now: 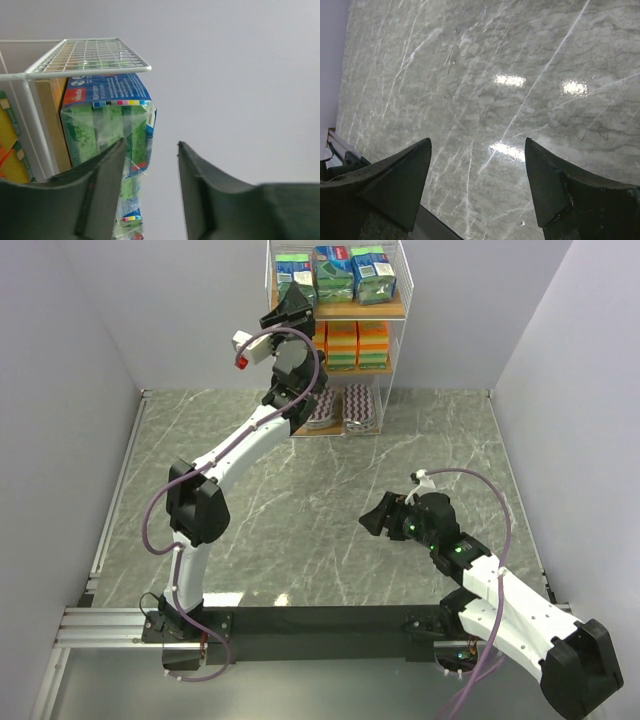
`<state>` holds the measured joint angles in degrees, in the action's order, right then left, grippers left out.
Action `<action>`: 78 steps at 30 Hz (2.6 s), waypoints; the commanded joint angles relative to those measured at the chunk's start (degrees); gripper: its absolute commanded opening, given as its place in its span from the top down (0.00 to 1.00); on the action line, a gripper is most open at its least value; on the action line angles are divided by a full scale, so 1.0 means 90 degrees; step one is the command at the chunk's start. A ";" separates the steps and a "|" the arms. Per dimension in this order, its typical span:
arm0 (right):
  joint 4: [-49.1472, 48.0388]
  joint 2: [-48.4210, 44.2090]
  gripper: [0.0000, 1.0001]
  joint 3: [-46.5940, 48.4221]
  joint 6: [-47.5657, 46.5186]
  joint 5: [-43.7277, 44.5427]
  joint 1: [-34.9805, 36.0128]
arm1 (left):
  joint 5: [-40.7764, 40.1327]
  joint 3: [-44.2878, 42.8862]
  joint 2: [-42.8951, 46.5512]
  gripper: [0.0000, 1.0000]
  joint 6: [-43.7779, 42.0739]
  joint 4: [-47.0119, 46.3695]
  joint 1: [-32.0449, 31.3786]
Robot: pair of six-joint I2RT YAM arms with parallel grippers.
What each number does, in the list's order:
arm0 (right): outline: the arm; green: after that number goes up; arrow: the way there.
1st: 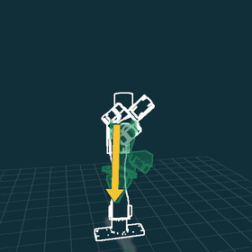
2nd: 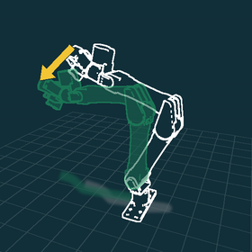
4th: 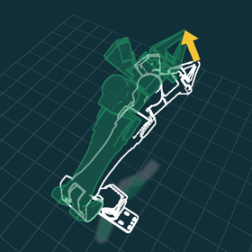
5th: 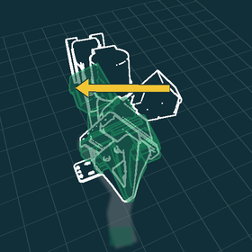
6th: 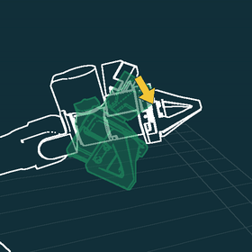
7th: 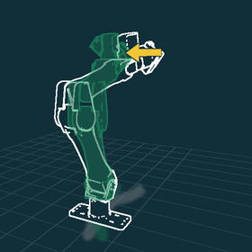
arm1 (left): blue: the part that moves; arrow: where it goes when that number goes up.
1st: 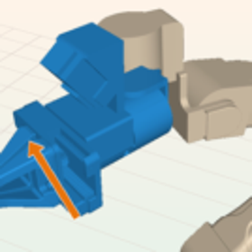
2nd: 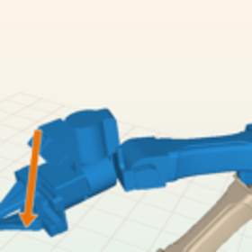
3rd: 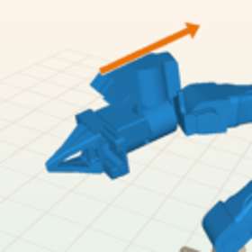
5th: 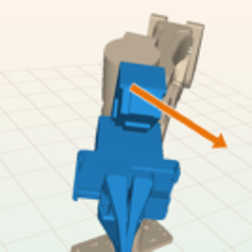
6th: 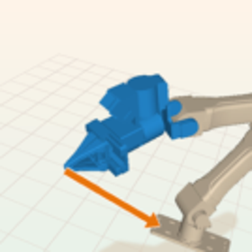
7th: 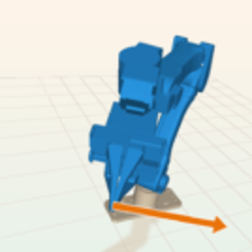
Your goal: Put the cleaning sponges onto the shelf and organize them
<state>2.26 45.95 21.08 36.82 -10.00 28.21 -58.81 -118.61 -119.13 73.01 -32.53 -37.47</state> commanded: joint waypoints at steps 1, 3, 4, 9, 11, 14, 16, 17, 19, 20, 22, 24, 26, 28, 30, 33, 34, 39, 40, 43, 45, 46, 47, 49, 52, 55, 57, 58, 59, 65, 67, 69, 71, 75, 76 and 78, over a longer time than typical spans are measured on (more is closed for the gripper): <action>-0.0046 -0.0096 0.18 -0.0067 -0.0097 -0.0070 -0.0077 | 0.0196 -0.0151 0.0083 0.46 -0.0182 -0.0545 0.0013; -0.0046 -0.0096 0.18 -0.0077 -0.0097 -0.0071 -0.0077 | 0.0284 -0.0210 0.0053 0.45 -0.0319 -0.0603 0.0023; -0.0056 -0.0096 0.18 -0.0077 -0.0116 -0.0080 -0.0087 | 0.0323 -0.0220 0.0053 0.45 -0.0397 -0.0681 0.0023; -0.0066 -0.0057 0.18 -0.0086 -0.0097 -0.0110 -0.0116 | 0.0606 -0.0269 0.0034 0.42 -0.0652 -0.0985 0.0062; -0.0046 -0.0086 0.18 -0.0096 -0.0097 -0.0110 -0.0116 | 0.0674 -0.0259 0.0053 0.42 -0.0554 -0.0848 0.0140; -0.0017 -0.0135 0.18 -0.0096 -0.0116 -0.0090 -0.0117 | 0.0801 -0.0278 0.0082 0.43 -0.0437 -0.0615 0.0237; -0.0017 -0.0145 0.18 -0.0096 -0.0107 -0.0090 -0.0136 | 0.0899 -0.0308 0.0063 0.43 -0.0272 -0.0458 0.0296; -0.0027 -0.0135 0.18 -0.0087 -0.0107 -0.0090 -0.0136 | 0.0909 -0.0317 0.0053 0.43 -0.0232 -0.0341 0.0335; -0.0027 -0.0116 0.18 -0.0077 -0.0107 -0.0100 -0.0146 | 0.0890 -0.0269 0.0024 0.43 -0.0203 -0.0427 0.0365; -0.0036 -0.0096 0.18 -0.0077 -0.0107 -0.0100 -0.0136 | 0.0928 -0.0240 0.0014 0.43 -0.0241 -0.0515 0.0384; -0.0056 -0.0096 0.18 -0.0096 -0.0106 -0.0100 -0.0155 | 0.1123 -0.0346 -0.0063 0.43 -0.0184 -0.0439 0.0443; -0.0075 -0.0087 0.18 -0.0116 -0.0077 -0.0110 -0.0156 | 0.1328 -0.0502 -0.0161 0.43 -0.0047 -0.0156 0.0521; -0.0076 -0.0057 0.18 -0.0126 -0.0087 -0.0119 -0.0156 | 0.1426 -0.0493 -0.0200 0.43 0.0041 -0.0232 0.0560; -0.0056 -0.0077 0.18 -0.0135 -0.0097 -0.0119 -0.0165 | 0.1514 -0.0523 -0.0269 0.43 0.0110 -0.0242 0.0589; -0.0076 -0.0077 0.18 -0.0155 -0.0097 -0.0100 -0.0165 | 0.1699 -0.0503 -0.0279 0.43 0.0139 -0.0243 0.0599; -0.0105 -0.0086 0.18 -0.0194 -0.0087 -0.0110 -0.0165 | 0.1904 -0.0396 -0.0211 0.43 0.0110 -0.0457 0.0599; -0.0105 -0.0077 0.18 -0.0194 -0.0087 -0.0110 -0.0165 | 0.1944 -0.0338 -0.0162 0.44 0.0091 -0.0496 0.0590; -0.0144 -0.0067 0.18 -0.0223 -0.0068 -0.0110 -0.0185 | 0.2139 0.0335 0.0471 0.39 -0.0377 -0.1257 0.0463; -0.0144 -0.0028 0.18 -0.0223 -0.0067 -0.0119 -0.0185 | 0.2168 0.0414 0.0570 0.36 -0.0668 -0.1403 0.0424; -0.0154 0.0021 0.18 -0.0194 -0.0067 -0.0119 -0.0185 | 0.2305 0.0814 0.0970 0.22 -0.0886 -0.1785 0.0336; -0.0144 0.0021 0.18 -0.0184 -0.0058 -0.0119 -0.0185 | 0.2558 0.1368 0.1427 0.01 -0.0896 -0.1970 0.0326; -0.0125 0.0002 0.18 -0.0174 -0.0048 -0.0110 -0.0185 | 0.2666 0.1614 0.1623 0.01 -0.0944 -0.1990 0.0307; -0.0105 -0.0028 0.18 -0.0165 -0.0058 -0.0081 -0.0185 | 0.2880 0.1896 0.1857 0.01 -0.0945 -0.2000 0.0239; -0.0056 -0.0086 0.18 -0.0136 -0.0058 -0.0051 -0.0185 | 0.3105 0.2785 0.2609 0.01 -0.1003 -0.1933 0.0170; 0.0032 -0.0174 0.17 -0.0038 -0.0126 -0.0022 -0.0195 | 0.3632 0.4074 0.3674 0.00 -0.1256 -0.1709 0.0024; 0.0110 -0.0301 0.14 0.0060 -0.0184 0.0076 -0.0204 | 0.4384 0.4974 0.4651 0.01 -0.1519 -0.0494 -0.0006; 0.0100 -0.0408 0.12 0.0070 -0.0194 0.0231 -0.0195 | 0.4842 0.5470 0.5293 0.01 -0.1900 0.0232 -0.0016; 0.0081 -0.0534 0.09 0.0070 -0.0204 0.0280 -0.0214 | 0.4874 0.5657 0.5491 0.01 -0.2259 0.0574 -0.0035; 0.0052 -0.0603 0.08 0.0070 -0.0204 0.0349 -0.0214 | 0.4864 0.6104 0.5696 0.01 -0.2379 0.1197 -0.0074; -0.0240 -0.1072 0.00 -0.0106 -0.0291 0.0954 -0.0234 | 0.5947 0.7348 0.6986 0.01 -0.3794 0.2684 -0.0075; -0.0242 -0.1286 0.00 -0.0174 -0.0205 0.1091 -0.0234 | 0.5939 0.7465 0.7191 0.01 -0.3865 0.3515 -0.0075; -0.0242 -0.1482 0.00 -0.0242 -0.0078 0.1315 -0.0234 | 0.5821 0.7582 0.7366 0.01 -0.3932 0.4168 -0.0075; -0.0241 -0.1804 0.00 -0.0408 0.0039 0.1568 -0.0234 | 0.5792 0.7777 0.7523 0.00 -0.4079 0.4405 -0.0075; -0.0135 -0.2341 0.00 -0.0711 0.0254 0.2009 -0.0234 | 0.5723 0.8187 0.8156 0.01 -0.4255 0.4523 -0.0075; -0.0047 -0.2536 0.00 -0.0721 0.0284 0.2067 -0.0234 | 0.5704 0.8256 0.8284 0.00 -0.4294 0.4465 -0.0075; 0.0294 -0.2780 0.00 -0.0702 0.0304 0.2243 -0.0234 | 0.5703 0.8354 0.8586 0.01 -0.4275 0.4377 -0.0075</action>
<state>3.07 23.94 14.72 38.35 5.19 26.44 -8.14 -43.88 -45.84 37.01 7.33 -37.98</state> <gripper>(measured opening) 0.994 0.994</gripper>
